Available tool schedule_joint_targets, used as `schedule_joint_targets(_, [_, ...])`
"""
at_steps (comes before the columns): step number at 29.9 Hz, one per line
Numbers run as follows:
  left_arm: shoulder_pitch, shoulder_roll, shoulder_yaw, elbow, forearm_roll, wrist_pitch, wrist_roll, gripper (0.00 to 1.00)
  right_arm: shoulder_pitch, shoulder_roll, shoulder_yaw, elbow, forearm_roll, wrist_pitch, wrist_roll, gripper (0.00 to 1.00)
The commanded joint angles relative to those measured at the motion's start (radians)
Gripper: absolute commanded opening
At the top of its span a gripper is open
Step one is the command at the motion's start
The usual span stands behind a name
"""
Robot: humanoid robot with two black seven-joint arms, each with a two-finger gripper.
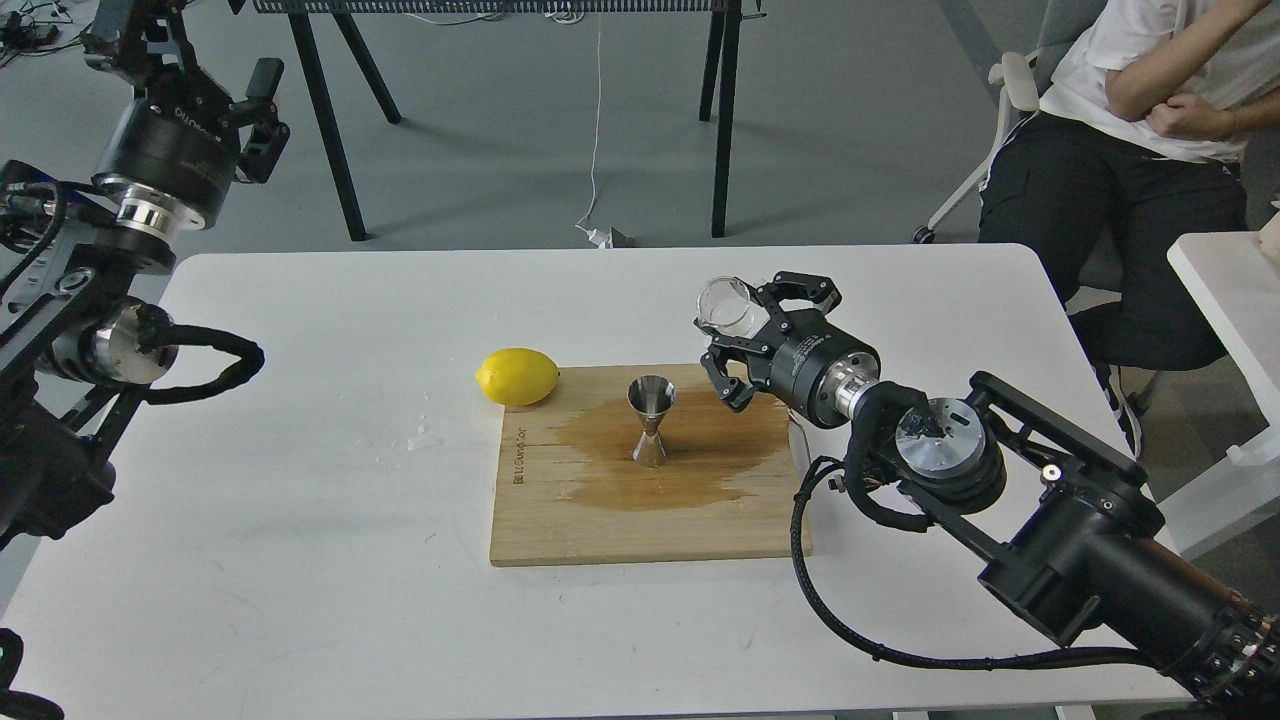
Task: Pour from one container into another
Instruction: 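Lift the clear glass with the right gripper over the jigger, then tilt the clear glass with the right gripper to pour into the jigger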
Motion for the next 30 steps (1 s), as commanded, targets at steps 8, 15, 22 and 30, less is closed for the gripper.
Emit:
schedule_joint_targets(8, [0.014,0.0,0.0,0.0,0.0,0.0,-0.015,1.0,0.024,0.058,-0.066,0.001,-0.152,-0.065,0.001,0.38])
schedule_joint_targets(15, [0.017,-0.002,0.0,0.001,0.0,0.001,-0.018,1.0,0.026,0.063,-0.074,-0.001,-0.24,-0.082,0.001,0.38])
schedule_joint_targets(22, [0.018,-0.002,0.0,0.002,0.0,0.0,-0.018,1.0,0.044,0.063,-0.134,0.002,-0.307,-0.107,0.001,0.38])
schedule_joint_targets(30, [0.021,-0.002,0.0,0.002,0.0,0.001,-0.02,1.0,0.062,0.055,-0.161,0.022,-0.364,-0.112,-0.002,0.38])
